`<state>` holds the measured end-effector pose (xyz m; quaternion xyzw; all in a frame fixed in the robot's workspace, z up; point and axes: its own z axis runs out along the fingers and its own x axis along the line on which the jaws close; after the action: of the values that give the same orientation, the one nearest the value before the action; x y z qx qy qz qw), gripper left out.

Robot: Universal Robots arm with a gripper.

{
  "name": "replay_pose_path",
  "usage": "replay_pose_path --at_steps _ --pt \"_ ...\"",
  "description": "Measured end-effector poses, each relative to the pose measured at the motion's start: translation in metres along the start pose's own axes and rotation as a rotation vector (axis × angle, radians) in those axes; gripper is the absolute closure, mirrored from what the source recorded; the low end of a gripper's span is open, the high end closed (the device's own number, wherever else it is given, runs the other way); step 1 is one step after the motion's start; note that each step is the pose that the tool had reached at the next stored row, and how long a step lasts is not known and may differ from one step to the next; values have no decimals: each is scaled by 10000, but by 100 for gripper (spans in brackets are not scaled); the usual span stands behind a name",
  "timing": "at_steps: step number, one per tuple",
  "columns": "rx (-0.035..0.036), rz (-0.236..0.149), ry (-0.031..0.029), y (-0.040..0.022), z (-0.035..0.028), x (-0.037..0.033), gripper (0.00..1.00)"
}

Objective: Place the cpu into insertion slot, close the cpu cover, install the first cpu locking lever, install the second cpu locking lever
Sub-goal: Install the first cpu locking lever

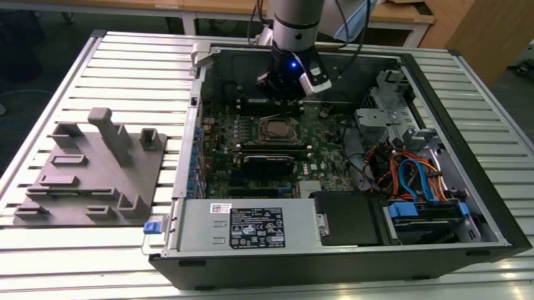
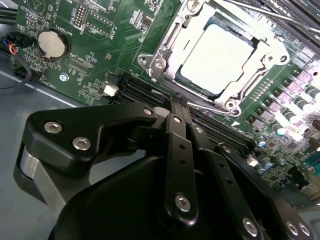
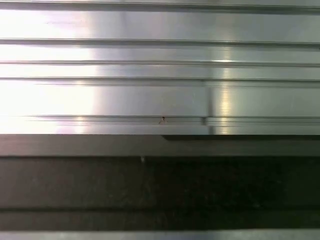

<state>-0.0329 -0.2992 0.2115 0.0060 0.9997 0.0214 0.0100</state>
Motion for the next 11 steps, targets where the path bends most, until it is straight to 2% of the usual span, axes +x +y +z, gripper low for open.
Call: replay_pose_path --at_steps 11 --pt "1 1 0 -3 73 -29 90"
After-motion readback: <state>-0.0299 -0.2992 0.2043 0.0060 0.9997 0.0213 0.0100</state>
